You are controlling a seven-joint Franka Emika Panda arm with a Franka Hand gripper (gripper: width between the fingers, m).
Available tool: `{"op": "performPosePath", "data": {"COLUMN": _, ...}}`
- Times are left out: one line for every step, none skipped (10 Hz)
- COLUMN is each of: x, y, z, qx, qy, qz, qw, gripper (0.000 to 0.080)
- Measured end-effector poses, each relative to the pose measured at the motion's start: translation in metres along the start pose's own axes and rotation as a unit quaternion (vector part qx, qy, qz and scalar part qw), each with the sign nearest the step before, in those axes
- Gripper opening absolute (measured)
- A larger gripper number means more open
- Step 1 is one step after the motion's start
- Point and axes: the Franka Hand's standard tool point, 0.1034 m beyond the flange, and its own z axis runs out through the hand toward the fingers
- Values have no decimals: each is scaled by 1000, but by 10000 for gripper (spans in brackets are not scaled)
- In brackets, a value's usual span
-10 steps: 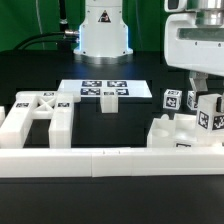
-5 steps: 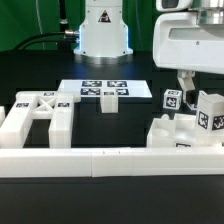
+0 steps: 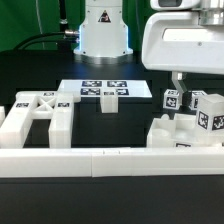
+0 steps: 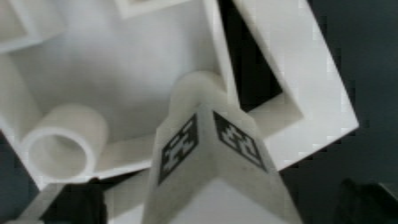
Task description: Assemble chair
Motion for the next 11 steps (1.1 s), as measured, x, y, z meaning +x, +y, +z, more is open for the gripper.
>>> {"op": "performPosePath", "data": {"x": -2, "y": -1, "z": 0, "qx": -1, "qy": 0, "qz": -27, "qw": 1000, "gripper": 649}}
{"op": "performPosePath", "data": {"x": -1, "y": 0, "z": 1, "qx": -4, "qy": 2, "qz": -83, "qw": 997, "gripper": 649}}
{"op": "performPosePath", "data": {"x": 0, "y": 0, "z": 1, "qx": -4, "qy": 7, "qz": -124, "qw": 992, "gripper": 649}}
{"op": "performPosePath", "data": {"x": -1, "y": 0, "z": 2, "qx": -2, "qy": 12, "qz": -145, "qw": 989, "gripper": 649}}
{"op": "performPosePath", "data": {"x": -1, "y": 2, "z": 3, "qx": -7, "qy": 14, "qz": -209, "qw": 978, "gripper": 649}}
{"op": "performPosePath", "data": {"x": 1, "y": 3, "z": 3, "qx": -10, "qy": 15, "qz": -250, "qw": 968, "gripper": 649}}
{"op": "performPosePath", "data": {"x": 2, "y": 4, "z": 3, "qx": -13, "qy": 17, "qz": -286, "qw": 958, "gripper": 649}}
{"op": "performPosePath", "data": {"x": 4, "y": 7, "z": 3, "qx": -21, "qy": 17, "qz": -343, "qw": 939, "gripper": 649}}
{"op": "performPosePath", "data": {"x": 5, "y": 7, "z": 2, "qx": -23, "qy": 17, "qz": -352, "qw": 935, "gripper": 649}}
{"op": "performPosePath", "data": {"x": 6, "y": 8, "z": 2, "qx": -25, "qy": 17, "qz": -362, "qw": 932, "gripper": 619}}
{"op": "performPosePath", "data": {"x": 6, "y": 9, "z": 3, "qx": -25, "qy": 17, "qz": -359, "qw": 933, "gripper": 619}}
